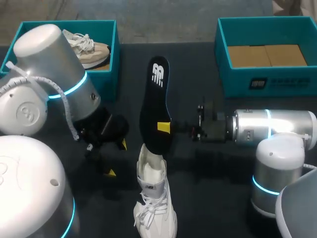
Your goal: Take the shoe out of the shoebox, open the shoe tongue, remove and reinsert the insole, then place the shoe into the shoebox
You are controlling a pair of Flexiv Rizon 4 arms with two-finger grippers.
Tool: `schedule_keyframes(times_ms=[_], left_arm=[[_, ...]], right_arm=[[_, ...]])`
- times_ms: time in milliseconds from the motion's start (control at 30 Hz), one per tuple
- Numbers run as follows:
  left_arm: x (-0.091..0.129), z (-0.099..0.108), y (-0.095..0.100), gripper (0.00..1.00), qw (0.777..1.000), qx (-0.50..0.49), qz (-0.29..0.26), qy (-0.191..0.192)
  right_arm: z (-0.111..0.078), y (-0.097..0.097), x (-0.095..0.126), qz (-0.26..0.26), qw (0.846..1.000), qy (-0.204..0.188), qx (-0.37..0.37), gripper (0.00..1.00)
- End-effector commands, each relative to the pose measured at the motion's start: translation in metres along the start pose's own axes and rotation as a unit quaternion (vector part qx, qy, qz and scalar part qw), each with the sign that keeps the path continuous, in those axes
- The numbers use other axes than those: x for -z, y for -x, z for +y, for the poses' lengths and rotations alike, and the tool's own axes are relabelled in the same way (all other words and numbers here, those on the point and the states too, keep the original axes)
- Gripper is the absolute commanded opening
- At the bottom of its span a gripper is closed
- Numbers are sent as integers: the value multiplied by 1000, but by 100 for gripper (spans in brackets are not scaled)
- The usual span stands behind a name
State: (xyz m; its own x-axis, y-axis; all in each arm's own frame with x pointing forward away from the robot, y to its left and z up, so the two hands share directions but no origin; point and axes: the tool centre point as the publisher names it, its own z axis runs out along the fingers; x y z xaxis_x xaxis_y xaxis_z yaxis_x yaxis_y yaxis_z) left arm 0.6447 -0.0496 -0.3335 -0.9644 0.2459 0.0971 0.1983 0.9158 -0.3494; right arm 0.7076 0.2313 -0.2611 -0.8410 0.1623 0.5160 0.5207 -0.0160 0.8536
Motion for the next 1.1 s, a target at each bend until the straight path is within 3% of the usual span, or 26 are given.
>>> schedule_keyframes(times_ms=[33,500,633,1100], left_arm=[[-12,3,1,100,1000,8,1,-5],[-24,7,3,100,1000,2,-4,-6],[-25,7,3,100,1000,-4,1,-2],[-25,7,3,100,1000,-4,1,-2]], right_arm=[[-5,-3,0,-4,1000,3,1,0],[-10,0,-2,-4,1000,10,-1,0],[-14,-6,1,-16,999,50,7,0],[-15,-4,0,-13,999,48,6,0]])
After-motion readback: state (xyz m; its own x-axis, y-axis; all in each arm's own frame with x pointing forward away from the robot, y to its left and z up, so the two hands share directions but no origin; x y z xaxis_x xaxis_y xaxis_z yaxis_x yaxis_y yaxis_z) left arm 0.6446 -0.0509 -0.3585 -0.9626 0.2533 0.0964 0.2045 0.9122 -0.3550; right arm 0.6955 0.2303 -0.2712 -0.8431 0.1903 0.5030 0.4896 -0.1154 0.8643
